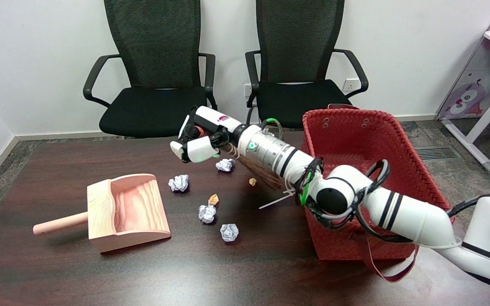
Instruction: Sweep the paper ball into the dustpan.
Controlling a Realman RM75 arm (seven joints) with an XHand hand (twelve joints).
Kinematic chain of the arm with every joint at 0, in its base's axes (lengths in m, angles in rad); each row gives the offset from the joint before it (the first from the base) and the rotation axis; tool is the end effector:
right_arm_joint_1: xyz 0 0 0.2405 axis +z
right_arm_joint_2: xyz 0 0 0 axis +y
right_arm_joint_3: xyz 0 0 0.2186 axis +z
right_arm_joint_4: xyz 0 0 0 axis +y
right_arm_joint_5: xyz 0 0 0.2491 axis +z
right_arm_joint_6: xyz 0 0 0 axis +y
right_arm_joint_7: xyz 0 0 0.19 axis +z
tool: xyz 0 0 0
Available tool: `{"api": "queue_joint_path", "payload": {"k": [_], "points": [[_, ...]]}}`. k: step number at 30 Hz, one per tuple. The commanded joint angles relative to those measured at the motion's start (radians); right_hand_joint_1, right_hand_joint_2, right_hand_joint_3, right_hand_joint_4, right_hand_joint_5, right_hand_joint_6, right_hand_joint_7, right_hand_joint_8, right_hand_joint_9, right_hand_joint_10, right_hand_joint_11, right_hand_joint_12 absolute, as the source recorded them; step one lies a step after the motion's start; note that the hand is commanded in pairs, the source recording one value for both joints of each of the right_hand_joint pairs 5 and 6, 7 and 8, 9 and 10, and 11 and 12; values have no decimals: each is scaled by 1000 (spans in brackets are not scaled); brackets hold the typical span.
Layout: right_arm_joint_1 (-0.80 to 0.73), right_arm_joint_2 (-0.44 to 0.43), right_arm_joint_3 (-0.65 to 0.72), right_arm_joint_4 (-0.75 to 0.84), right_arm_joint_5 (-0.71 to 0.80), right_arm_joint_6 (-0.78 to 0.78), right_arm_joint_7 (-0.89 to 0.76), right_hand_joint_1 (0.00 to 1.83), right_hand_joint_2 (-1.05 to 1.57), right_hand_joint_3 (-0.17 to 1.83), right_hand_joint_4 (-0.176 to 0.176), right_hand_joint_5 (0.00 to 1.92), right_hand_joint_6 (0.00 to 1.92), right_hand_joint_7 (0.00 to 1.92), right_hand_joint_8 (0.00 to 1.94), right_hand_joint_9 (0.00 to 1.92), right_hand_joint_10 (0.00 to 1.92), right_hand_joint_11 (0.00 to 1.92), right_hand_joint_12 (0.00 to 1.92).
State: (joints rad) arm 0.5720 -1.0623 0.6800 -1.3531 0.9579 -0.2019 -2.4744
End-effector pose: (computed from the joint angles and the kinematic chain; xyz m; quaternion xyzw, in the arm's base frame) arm -0.1832 -0.4681 0.1075 0.7989 -0.3548 0.2281 0.4287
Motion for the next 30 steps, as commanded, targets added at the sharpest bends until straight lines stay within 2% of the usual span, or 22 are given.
{"api": "queue_joint_path", "payload": {"k": [1,7,10,20,30], "points": [[32,-121,-34,177,-67,-43,149,872,760,1667,29,1920,1920,1920,1920,1920,1920,1920,1920],[64,-169,-70,234,-47,-48,200,869,693,1631,21,1920,1920,1920,1920,1920,1920,1920,1920],[77,-196,-88,268,-9,-50,314,860,628,1623,16,1920,1920,1920,1920,1920,1920,1920,1920],[120,-274,-131,332,-4,-76,545,849,571,1533,12,1920,1920,1920,1920,1920,1920,1920,1920],[110,-311,-138,335,-4,-134,796,848,547,1513,8,1920,1920,1920,1920,1920,1920,1920,1920]]}}
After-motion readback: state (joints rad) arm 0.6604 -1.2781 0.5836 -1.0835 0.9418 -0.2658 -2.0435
